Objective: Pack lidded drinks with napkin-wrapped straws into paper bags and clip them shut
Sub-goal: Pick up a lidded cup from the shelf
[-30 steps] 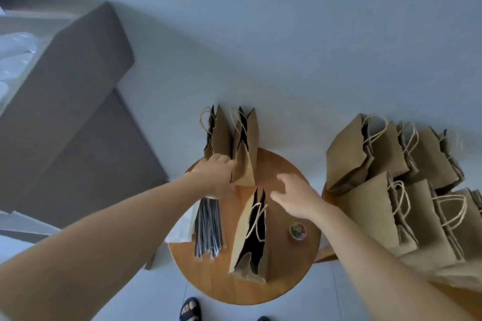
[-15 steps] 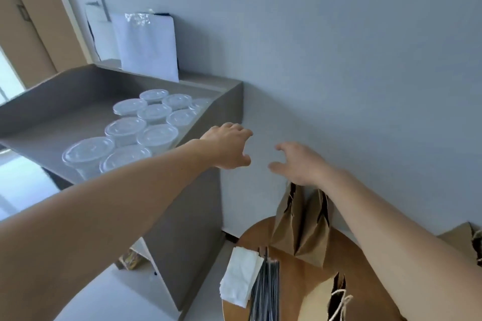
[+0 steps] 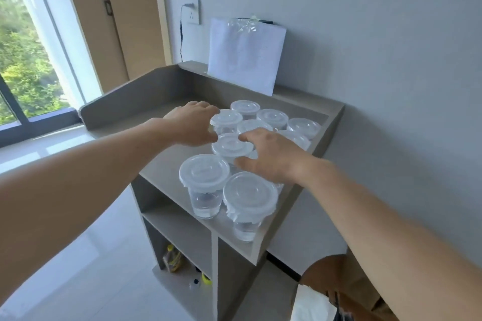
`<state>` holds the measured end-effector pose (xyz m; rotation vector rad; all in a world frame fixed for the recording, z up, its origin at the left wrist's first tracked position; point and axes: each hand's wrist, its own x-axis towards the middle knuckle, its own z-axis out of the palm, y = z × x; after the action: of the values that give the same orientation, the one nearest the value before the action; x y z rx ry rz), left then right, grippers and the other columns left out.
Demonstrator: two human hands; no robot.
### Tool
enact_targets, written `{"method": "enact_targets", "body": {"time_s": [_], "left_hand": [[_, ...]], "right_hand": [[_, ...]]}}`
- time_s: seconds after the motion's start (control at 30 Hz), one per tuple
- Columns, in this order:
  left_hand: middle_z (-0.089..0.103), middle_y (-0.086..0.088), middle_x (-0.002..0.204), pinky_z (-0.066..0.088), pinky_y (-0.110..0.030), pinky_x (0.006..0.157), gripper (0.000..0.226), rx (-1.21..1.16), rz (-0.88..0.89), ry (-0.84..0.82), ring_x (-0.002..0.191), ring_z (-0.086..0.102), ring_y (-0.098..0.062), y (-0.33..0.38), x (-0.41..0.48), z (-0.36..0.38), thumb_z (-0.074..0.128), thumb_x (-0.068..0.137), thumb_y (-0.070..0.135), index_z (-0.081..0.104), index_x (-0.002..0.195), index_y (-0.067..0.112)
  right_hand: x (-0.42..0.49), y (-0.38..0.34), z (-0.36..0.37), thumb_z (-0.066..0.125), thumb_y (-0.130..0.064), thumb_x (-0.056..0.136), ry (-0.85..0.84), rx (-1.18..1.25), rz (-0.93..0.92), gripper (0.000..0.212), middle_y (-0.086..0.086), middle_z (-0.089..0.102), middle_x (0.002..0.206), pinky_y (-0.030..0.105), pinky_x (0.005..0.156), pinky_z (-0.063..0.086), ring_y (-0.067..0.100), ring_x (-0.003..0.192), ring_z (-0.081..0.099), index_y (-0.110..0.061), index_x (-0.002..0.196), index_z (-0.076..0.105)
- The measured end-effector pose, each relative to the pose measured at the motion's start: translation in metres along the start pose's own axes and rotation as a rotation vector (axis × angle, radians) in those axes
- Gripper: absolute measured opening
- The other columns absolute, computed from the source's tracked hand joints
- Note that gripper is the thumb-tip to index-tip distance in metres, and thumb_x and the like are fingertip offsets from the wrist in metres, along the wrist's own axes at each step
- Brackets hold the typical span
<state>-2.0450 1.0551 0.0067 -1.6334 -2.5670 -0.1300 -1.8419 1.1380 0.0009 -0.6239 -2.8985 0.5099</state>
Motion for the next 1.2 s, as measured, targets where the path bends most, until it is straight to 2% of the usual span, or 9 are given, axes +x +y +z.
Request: {"method": "enact_targets", "body": {"time_s": [0.13,0.3,0.43,0.57,0.7,0.9,1.0,1.07,1.2], "left_hand": [[0.037,0.003,0.153,0.036,-0.04,0.105,0.068,-0.013,-0.065,-0.015,0.141,0.03,-0.021,-0.051,-0.007,0.009,0.06,0.089,0.043,0.032,0.149,0.029],[0.037,0.002,0.152,0.037,-0.041,0.105,0.069,-0.021,-0.098,-0.037,0.141,0.031,-0.022,-0.082,-0.012,0.019,0.059,0.089,0.045,0.031,0.15,0.028],[0.038,0.002,0.151,0.037,-0.041,0.104,0.069,-0.025,-0.09,-0.029,0.14,0.032,-0.022,-0.086,-0.01,0.023,0.058,0.088,0.045,0.032,0.149,0.027],[0.041,0.001,0.149,0.038,-0.04,0.103,0.068,-0.019,-0.065,-0.02,0.138,0.034,-0.022,-0.081,-0.001,0.019,0.057,0.088,0.045,0.033,0.149,0.027],[0.038,0.003,0.151,0.035,-0.04,0.103,0.069,-0.011,-0.049,0.006,0.139,0.033,-0.021,-0.073,0.01,0.011,0.058,0.088,0.044,0.031,0.15,0.028],[0.039,0.001,0.152,0.036,-0.047,0.108,0.068,-0.026,-0.026,0.062,0.141,0.033,-0.025,-0.065,0.037,-0.022,0.057,0.09,0.048,0.033,0.15,0.026],[0.044,-0.004,0.146,0.04,-0.046,0.103,0.064,0.01,0.008,0.085,0.135,0.038,-0.029,-0.054,0.058,-0.045,0.054,0.087,0.046,0.038,0.146,0.027],[0.041,-0.003,0.149,0.039,-0.045,0.1,0.064,0.016,0.024,0.103,0.137,0.036,-0.028,-0.032,0.072,-0.054,0.055,0.089,0.046,0.036,0.147,0.027],[0.04,-0.002,0.149,0.039,-0.045,0.099,0.068,-0.013,0.16,0.098,0.137,0.035,-0.027,0.049,0.09,-0.053,0.06,0.088,0.042,0.033,0.149,0.027]], "right_hand": [[0.034,-0.041,0.02,0.057,-0.063,0.085,-0.092,-0.074,-0.068,0.074,-0.002,0.039,0.15,0.034,0.093,0.036,0.021,0.133,0.041,-0.024,0.145,0.039],[0.053,-0.062,0.04,0.065,-0.081,0.062,-0.279,-0.287,-0.12,0.11,-0.007,0.031,0.154,0.039,0.11,0.027,0.021,0.142,0.027,-0.033,0.151,0.023],[0.066,-0.058,0.048,0.073,-0.074,0.054,-0.357,-0.421,-0.16,0.114,-0.007,0.034,0.15,0.041,0.111,0.022,0.022,0.137,0.028,-0.036,0.148,0.022],[0.076,-0.058,0.054,0.076,-0.066,0.054,-0.377,-0.39,-0.185,0.113,-0.004,0.035,0.148,0.044,0.114,0.016,0.021,0.137,0.026,-0.037,0.148,0.019],[0.073,-0.058,0.056,0.08,-0.049,0.064,-0.286,-0.289,-0.211,0.1,-0.002,0.04,0.14,0.035,0.109,0.024,0.02,0.131,0.032,-0.034,0.147,0.027],[0.051,-0.062,-0.014,0.086,-0.032,0.065,-0.053,0.19,-0.182,0.096,-0.008,0.039,0.139,0.025,0.1,0.036,0.01,0.127,0.038,-0.034,0.146,0.033],[0.02,-0.045,-0.067,0.088,-0.032,0.067,0.056,0.313,-0.134,0.096,-0.016,0.041,0.14,0.02,0.103,0.035,0.0,0.13,0.036,-0.033,0.146,0.035],[-0.007,-0.025,-0.095,0.089,-0.035,0.065,0.116,0.327,-0.081,0.097,-0.03,0.043,0.124,0.011,0.098,0.034,-0.007,0.125,0.036,-0.033,0.146,0.037],[-0.077,0.03,-0.129,0.084,-0.047,0.053,0.202,0.237,0.107,0.101,-0.026,0.043,0.121,0.007,0.085,0.035,-0.006,0.12,0.041,-0.038,0.143,0.041]]}}
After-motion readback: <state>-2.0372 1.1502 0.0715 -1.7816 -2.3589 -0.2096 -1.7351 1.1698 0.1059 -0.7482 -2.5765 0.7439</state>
